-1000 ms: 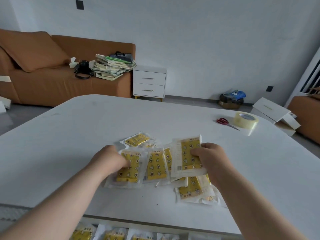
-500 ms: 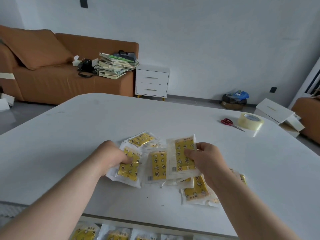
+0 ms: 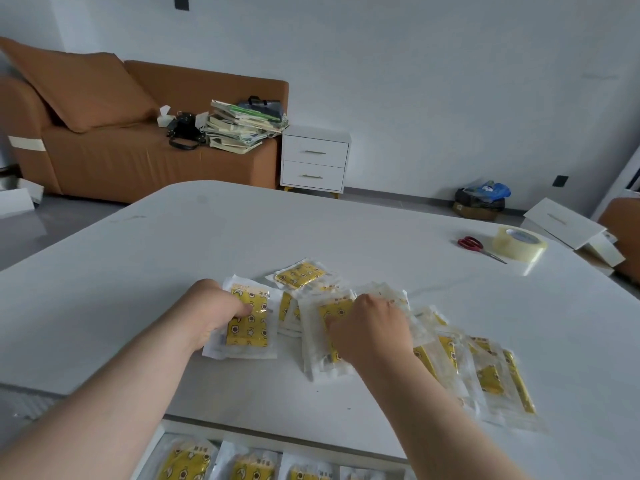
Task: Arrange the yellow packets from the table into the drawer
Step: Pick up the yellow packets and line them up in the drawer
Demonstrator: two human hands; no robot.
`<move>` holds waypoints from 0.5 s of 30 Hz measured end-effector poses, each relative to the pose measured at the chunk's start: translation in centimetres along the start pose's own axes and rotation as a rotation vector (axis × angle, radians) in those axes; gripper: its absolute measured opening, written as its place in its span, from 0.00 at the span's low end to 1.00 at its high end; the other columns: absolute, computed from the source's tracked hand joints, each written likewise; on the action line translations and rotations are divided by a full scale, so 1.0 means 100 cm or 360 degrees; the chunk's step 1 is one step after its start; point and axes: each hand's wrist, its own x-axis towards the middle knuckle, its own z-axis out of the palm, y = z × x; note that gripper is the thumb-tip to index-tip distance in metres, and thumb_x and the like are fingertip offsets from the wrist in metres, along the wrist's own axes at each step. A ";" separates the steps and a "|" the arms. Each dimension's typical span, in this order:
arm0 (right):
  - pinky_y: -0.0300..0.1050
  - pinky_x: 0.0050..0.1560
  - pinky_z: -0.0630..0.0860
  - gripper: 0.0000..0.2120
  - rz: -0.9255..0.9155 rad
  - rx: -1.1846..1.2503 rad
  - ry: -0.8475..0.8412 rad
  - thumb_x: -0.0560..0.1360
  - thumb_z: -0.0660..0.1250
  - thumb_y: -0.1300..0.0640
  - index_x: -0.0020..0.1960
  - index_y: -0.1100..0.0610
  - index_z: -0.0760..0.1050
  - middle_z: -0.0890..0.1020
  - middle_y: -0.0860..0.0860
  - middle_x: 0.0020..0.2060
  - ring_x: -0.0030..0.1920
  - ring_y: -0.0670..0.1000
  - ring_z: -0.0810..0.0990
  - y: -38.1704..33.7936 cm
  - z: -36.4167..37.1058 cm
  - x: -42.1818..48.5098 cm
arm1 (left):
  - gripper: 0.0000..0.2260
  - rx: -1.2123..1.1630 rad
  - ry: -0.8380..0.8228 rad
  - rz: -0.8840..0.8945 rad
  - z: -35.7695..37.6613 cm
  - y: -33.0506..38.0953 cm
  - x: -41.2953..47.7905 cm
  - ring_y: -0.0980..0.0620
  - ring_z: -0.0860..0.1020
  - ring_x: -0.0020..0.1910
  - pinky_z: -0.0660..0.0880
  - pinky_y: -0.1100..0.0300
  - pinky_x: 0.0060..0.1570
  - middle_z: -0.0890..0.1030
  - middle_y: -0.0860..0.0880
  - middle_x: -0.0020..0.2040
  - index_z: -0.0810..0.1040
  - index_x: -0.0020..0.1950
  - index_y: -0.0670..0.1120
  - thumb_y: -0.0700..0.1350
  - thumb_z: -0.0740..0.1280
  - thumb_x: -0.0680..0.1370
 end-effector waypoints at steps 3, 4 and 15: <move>0.45 0.54 0.72 0.18 0.0009 -0.0106 -0.0098 0.75 0.63 0.46 0.58 0.58 0.75 0.76 0.56 0.55 0.58 0.56 0.75 -0.006 0.006 0.001 | 0.12 -0.0010 -0.0003 0.0003 0.000 -0.003 0.004 0.44 0.81 0.47 0.77 0.53 0.52 0.83 0.43 0.46 0.80 0.49 0.40 0.40 0.77 0.69; 0.45 0.55 0.73 0.21 0.0019 -0.0121 -0.0121 0.75 0.64 0.46 0.62 0.59 0.74 0.76 0.56 0.56 0.59 0.55 0.73 -0.006 0.007 0.001 | 0.12 -0.0020 -0.0008 0.0008 0.000 -0.004 0.004 0.44 0.81 0.47 0.76 0.53 0.52 0.83 0.43 0.46 0.80 0.49 0.40 0.40 0.77 0.69; 0.45 0.59 0.69 0.25 0.0067 0.0106 -0.0052 0.73 0.69 0.46 0.63 0.60 0.69 0.74 0.55 0.59 0.61 0.56 0.72 -0.003 0.013 -0.002 | 0.12 -0.0071 -0.0091 0.0027 -0.004 -0.006 0.003 0.44 0.82 0.47 0.77 0.48 0.57 0.84 0.44 0.46 0.81 0.48 0.41 0.40 0.77 0.67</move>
